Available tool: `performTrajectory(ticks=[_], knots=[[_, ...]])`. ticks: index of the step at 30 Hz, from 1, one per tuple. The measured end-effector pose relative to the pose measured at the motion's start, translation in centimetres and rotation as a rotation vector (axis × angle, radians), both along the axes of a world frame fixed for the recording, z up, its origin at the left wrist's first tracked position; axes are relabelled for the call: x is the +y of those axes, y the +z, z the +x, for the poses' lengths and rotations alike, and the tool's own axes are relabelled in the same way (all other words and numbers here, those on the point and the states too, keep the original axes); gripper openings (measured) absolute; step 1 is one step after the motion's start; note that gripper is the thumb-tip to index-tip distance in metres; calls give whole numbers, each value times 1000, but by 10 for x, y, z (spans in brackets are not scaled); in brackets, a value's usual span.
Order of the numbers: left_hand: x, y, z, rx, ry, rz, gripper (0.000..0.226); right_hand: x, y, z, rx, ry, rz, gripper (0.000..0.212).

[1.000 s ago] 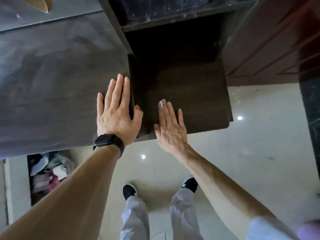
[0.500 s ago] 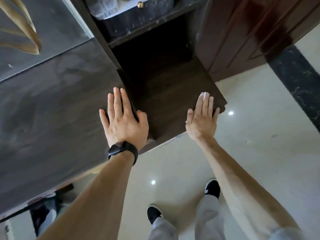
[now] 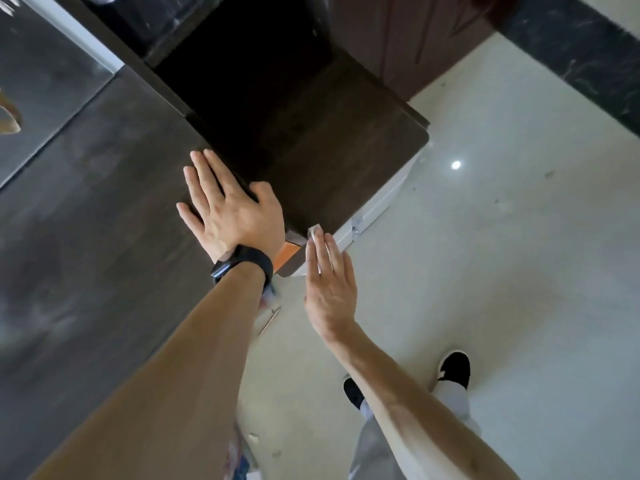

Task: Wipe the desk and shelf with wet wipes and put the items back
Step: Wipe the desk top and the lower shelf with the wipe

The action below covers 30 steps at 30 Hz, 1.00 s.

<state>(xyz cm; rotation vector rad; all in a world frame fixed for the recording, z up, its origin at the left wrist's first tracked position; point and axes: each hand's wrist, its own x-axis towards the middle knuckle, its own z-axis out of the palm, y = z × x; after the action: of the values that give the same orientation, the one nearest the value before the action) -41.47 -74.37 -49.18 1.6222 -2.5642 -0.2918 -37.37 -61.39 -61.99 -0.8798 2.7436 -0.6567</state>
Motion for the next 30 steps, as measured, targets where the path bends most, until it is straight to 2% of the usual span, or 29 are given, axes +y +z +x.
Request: performTrajectory(ticks=[4, 7, 9, 10, 11, 12, 15, 17, 20, 23, 24, 26, 28, 30], knots=[[1, 1, 0, -3, 0, 0, 72, -8, 3, 6, 45, -35, -118, 38], [2, 2, -1, -4, 0, 1, 71, 0, 8, 14, 73, 24, -95, 38], [2, 3, -1, -3, 0, 5, 71, 11, 12, 27, 61, 356, -40, 47], [2, 4, -1, -4, 1, 9, 72, 18, 15, 29, -11, 535, -29, 53], [3, 4, 0, -6, 2, 12, 72, 25, 20, 29, -118, 640, -28, 55], [2, 5, 0, -8, 1, 11, 72, 33, 23, 28, -235, 649, -38, 55], [3, 5, 1, -10, -3, 15, 72, 50, 26, 8, -414, 325, -124, 35], [4, 5, 1, -11, -4, 16, 72, 56, 32, -18, -518, 82, -174, 30], [4, 7, -1, -7, 1, 20, 72, 53, 51, -56, -749, -190, -252, 29], [4, 8, -1, -9, 4, 32, 73, 41, 61, -81, -829, -302, -323, 39], [5, 9, -1, -8, 5, 37, 73, 37, 62, -87, -832, -318, -351, 42], [5, 10, -1, -4, 7, 43, 73, 27, 60, -95, -722, -302, -384, 40], [5, 10, -2, -2, 7, 48, 73, 16, 60, -94, -476, -189, -408, 31], [5, 10, -2, -4, 9, 50, 74, 1, 58, -92, -297, -83, -448, 32]])
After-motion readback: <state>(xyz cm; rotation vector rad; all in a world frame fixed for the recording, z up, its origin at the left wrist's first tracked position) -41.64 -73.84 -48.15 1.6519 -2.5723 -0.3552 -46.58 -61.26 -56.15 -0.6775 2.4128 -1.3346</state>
